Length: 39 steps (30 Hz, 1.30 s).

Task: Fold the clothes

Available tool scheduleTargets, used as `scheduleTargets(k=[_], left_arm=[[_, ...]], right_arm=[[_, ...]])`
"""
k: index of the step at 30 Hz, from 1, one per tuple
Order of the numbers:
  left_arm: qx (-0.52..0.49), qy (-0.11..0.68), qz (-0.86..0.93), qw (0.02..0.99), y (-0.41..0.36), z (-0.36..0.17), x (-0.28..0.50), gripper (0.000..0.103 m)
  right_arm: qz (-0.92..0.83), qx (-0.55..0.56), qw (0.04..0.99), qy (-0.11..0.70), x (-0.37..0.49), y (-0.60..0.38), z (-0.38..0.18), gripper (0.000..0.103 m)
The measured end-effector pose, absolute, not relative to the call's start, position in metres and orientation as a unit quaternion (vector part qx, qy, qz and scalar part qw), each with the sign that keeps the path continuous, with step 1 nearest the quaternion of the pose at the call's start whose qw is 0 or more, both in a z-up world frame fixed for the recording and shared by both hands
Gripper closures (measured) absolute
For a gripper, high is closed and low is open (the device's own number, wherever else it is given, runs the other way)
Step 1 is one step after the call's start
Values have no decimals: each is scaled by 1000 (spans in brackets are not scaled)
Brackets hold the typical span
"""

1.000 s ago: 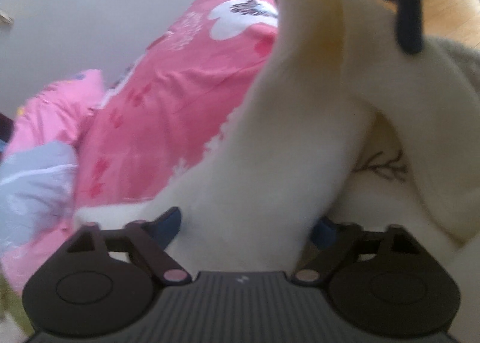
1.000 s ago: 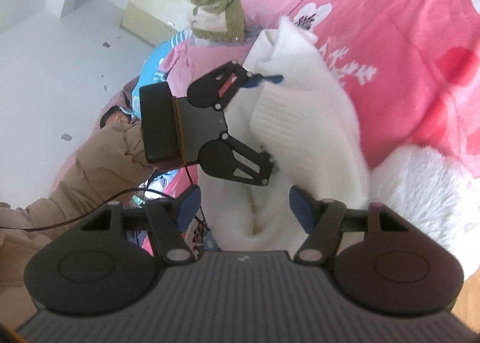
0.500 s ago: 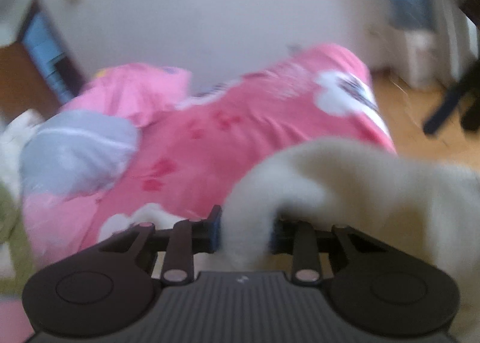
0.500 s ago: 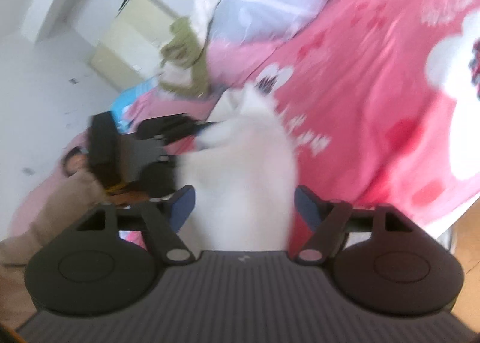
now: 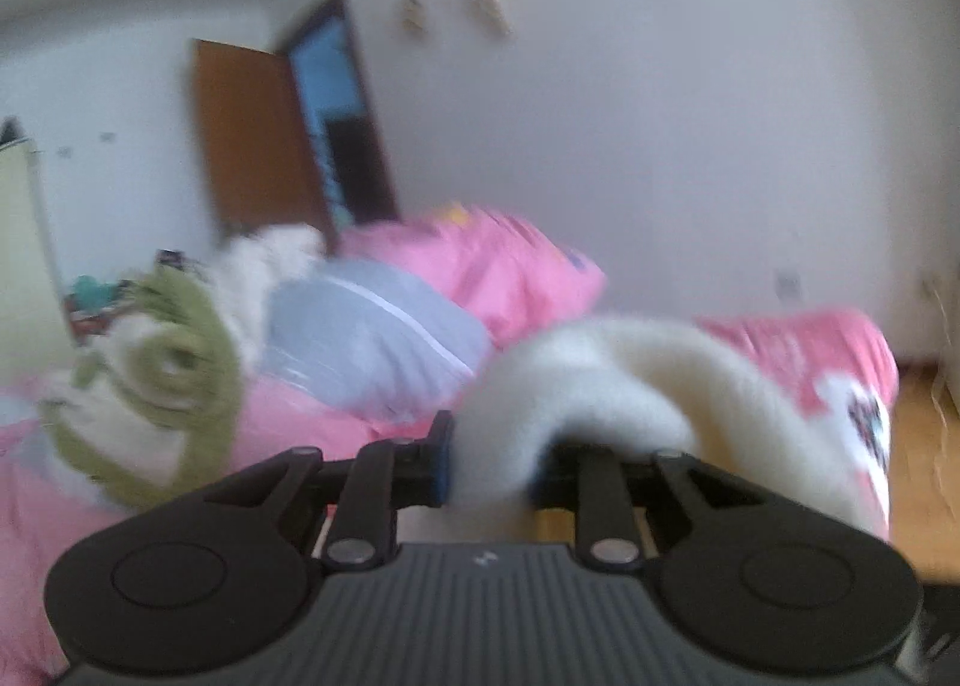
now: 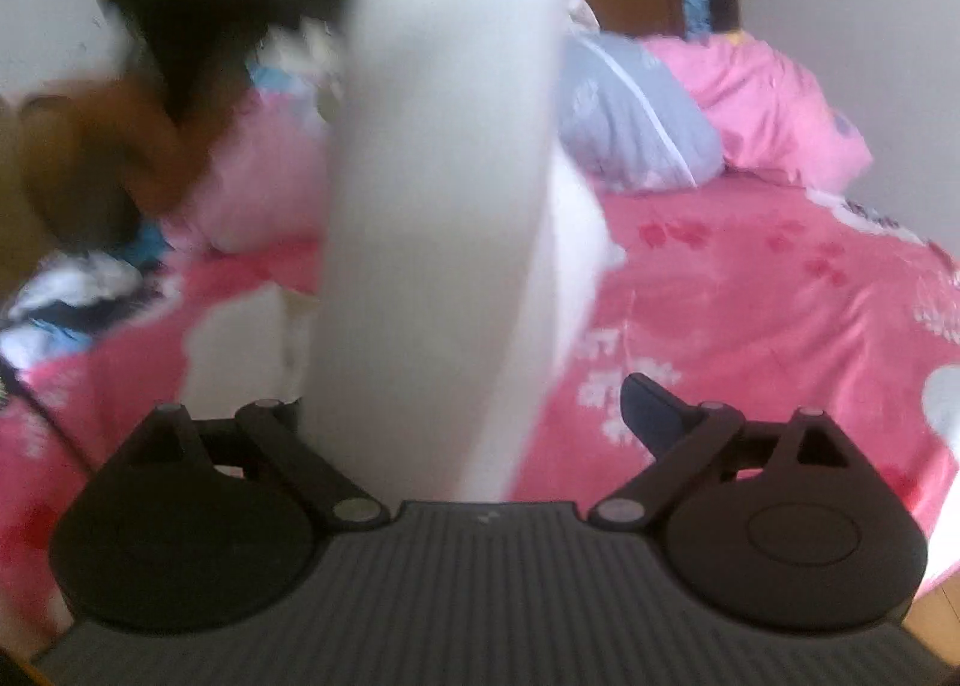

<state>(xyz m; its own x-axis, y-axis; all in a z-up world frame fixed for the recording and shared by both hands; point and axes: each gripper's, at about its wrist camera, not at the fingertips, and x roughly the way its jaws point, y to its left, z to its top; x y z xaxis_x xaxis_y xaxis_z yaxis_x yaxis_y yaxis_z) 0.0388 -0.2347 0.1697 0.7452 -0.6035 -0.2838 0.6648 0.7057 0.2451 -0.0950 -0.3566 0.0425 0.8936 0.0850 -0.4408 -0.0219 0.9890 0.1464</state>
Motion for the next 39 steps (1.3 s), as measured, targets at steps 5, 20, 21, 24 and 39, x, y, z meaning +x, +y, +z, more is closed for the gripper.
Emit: scheduleTargets(k=[5,20,21,24,39], left_arm=[[137,72,-303,940,-189,189,29,81],[50,-94,-186,977,-87,296,-80,82],[48,-108,-183,976,-86,305,-91,82],[44,-149,-178,972,-83,329,-127,82],[20,-253,-200,946,-79,370,-270,81]], right_arm=[[23,92,965,244,-70,-357,18,40],[-35,-67,996,-53,-89,-358,212,87],[-35,-67,995,-68,-96,-358,219,87],[-35,-69,990,-114,-119,-361,241,87],[-24,-73,951,-301,-229,-372,318,87]])
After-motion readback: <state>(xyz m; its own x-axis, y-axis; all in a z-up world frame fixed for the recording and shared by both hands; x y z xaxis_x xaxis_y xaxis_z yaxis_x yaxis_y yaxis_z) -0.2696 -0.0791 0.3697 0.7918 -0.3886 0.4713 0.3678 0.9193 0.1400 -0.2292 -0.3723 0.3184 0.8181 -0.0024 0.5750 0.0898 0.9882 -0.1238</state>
